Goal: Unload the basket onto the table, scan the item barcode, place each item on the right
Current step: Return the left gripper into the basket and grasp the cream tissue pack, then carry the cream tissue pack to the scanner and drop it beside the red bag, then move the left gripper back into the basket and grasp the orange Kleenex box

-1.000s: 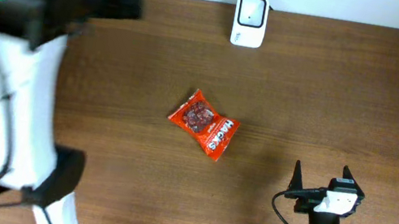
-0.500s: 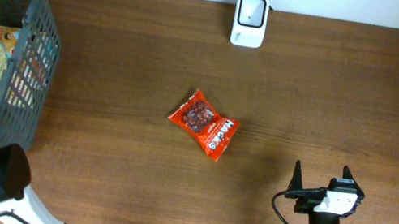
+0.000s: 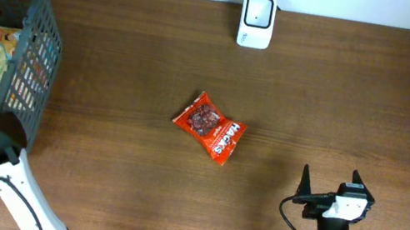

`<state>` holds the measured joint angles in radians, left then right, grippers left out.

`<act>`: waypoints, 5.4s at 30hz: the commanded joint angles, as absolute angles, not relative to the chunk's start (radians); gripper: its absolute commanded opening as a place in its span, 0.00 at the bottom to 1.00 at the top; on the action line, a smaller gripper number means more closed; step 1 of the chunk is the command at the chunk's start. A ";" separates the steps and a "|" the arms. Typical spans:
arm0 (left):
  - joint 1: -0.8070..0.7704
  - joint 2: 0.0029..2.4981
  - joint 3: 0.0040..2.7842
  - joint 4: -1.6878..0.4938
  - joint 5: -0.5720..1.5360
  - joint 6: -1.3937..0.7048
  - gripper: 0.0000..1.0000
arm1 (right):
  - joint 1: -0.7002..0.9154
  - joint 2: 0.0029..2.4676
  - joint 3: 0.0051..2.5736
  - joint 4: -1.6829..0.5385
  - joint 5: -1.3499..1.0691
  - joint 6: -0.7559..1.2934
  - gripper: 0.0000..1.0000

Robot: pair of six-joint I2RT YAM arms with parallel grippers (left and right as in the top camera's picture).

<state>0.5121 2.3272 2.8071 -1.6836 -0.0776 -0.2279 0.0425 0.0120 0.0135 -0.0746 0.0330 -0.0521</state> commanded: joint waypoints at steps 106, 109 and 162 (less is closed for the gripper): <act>-0.246 2.119 2.513 -1.587 0.284 -0.108 0.00 | 0.038 0.006 0.006 -0.079 0.038 -0.044 0.98; -0.332 2.150 2.357 -1.479 0.292 -0.109 0.00 | 0.038 0.006 0.006 -0.079 0.038 -0.044 0.98; 0.440 1.935 2.793 -1.679 -0.045 -0.138 0.95 | 0.038 0.006 0.006 -0.079 0.038 -0.044 0.98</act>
<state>0.3546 1.9175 2.9112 -1.6829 -0.0254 -0.1184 0.0425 0.0120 0.0135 -0.0746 0.0330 -0.0521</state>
